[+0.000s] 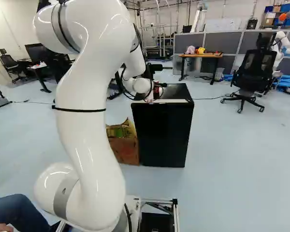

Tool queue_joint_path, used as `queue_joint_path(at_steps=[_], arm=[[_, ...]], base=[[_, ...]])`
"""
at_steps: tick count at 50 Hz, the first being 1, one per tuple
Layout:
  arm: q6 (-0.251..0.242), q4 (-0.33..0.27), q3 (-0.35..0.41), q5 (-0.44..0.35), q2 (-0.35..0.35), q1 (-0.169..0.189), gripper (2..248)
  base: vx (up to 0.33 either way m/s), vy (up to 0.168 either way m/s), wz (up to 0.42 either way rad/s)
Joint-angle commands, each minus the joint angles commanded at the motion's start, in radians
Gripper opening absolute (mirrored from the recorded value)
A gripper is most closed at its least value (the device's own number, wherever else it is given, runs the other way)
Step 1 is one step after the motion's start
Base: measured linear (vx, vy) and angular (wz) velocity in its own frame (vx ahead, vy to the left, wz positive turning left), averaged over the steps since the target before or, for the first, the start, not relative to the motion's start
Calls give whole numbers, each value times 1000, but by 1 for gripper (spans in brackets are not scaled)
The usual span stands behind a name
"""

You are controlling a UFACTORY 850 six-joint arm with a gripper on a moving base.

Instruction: Grab a drink from the fridge

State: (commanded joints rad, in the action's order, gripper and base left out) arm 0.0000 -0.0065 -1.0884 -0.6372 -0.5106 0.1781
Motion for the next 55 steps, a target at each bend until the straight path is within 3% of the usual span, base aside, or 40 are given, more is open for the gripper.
queue_joint_path(at_steps=[36, 55], arm=[[0, 0, -90, -44, -84, 1, 247], [0, 0, -95, -44, -89, 1, 247]], base=[[0, 0, 0], [0, 0, 0]])
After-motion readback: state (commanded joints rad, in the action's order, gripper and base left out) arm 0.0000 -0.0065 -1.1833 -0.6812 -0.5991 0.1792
